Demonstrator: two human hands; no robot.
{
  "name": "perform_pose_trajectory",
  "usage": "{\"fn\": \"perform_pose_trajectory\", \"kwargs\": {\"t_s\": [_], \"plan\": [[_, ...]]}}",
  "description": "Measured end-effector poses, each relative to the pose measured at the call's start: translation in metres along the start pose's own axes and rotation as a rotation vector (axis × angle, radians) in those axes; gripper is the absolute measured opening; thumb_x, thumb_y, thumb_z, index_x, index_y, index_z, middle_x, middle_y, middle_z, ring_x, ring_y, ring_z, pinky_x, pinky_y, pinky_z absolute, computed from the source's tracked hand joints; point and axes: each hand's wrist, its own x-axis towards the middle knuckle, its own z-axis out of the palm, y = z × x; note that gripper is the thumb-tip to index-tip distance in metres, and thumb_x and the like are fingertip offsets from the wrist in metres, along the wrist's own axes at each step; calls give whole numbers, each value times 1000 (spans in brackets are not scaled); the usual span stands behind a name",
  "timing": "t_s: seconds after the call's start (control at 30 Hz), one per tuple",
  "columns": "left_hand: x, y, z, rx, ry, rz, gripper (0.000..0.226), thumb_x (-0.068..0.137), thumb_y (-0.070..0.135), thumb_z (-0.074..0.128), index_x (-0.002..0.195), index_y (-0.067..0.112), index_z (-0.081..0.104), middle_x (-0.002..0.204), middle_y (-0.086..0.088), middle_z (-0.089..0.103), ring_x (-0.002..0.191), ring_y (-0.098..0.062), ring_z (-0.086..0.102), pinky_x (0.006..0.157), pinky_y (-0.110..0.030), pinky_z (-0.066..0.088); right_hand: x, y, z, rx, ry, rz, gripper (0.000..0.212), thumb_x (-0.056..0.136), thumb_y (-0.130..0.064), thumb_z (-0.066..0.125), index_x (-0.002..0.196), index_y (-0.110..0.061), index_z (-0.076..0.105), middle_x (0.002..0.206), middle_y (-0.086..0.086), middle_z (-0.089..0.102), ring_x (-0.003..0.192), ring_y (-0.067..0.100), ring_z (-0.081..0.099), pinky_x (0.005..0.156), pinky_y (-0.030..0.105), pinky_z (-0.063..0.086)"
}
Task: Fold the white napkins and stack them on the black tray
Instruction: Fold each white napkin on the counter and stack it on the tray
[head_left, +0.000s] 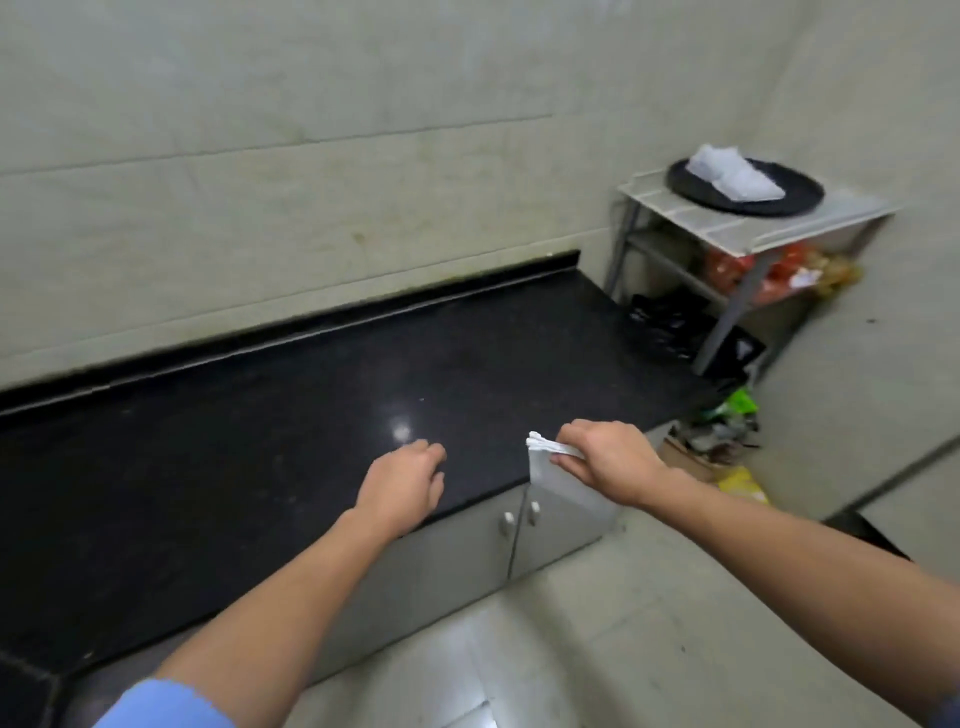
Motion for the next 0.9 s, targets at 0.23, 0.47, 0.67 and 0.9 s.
{"fn": "perform_pose_trajectory", "kwargs": {"t_s": [0.23, 0.47, 0.67, 0.9], "plan": [[125, 159, 29, -45, -46, 267, 27, 93, 29, 48, 117, 18, 56, 110, -1, 60, 100, -23, 59, 79, -35, 48, -56, 177, -33, -12, 42, 227, 30, 95, -48, 47, 105, -21, 59, 103, 1, 61, 94, 28, 61, 69, 37, 44], [259, 242, 41, -41, -47, 413, 25, 92, 30, 47, 113, 19, 56, 105, -1, 58, 97, -23, 59, 77, -37, 49, -46, 315, -60, -7, 125, 402, 27, 94, -46, 50, 104, -23, 60, 103, 0, 62, 96, 26, 60, 69, 36, 44], [401, 295, 43, -69, 6, 494, 25, 94, 30, 48, 115, 19, 56, 106, -1, 58, 98, -23, 59, 76, -38, 49, 8, 436, -101, 42, 201, 489, 18, 91, -41, 58, 97, -24, 63, 97, -1, 67, 93, 27, 62, 71, 41, 50], [543, 344, 18, -102, 38, 524, 24, 92, 30, 49, 113, 20, 56, 105, 0, 58, 98, -23, 57, 74, -38, 48, 83, 548, -178, -16, 285, 532, 14, 91, -25, 59, 101, -19, 67, 104, 7, 69, 98, 32, 61, 69, 36, 43]]}}
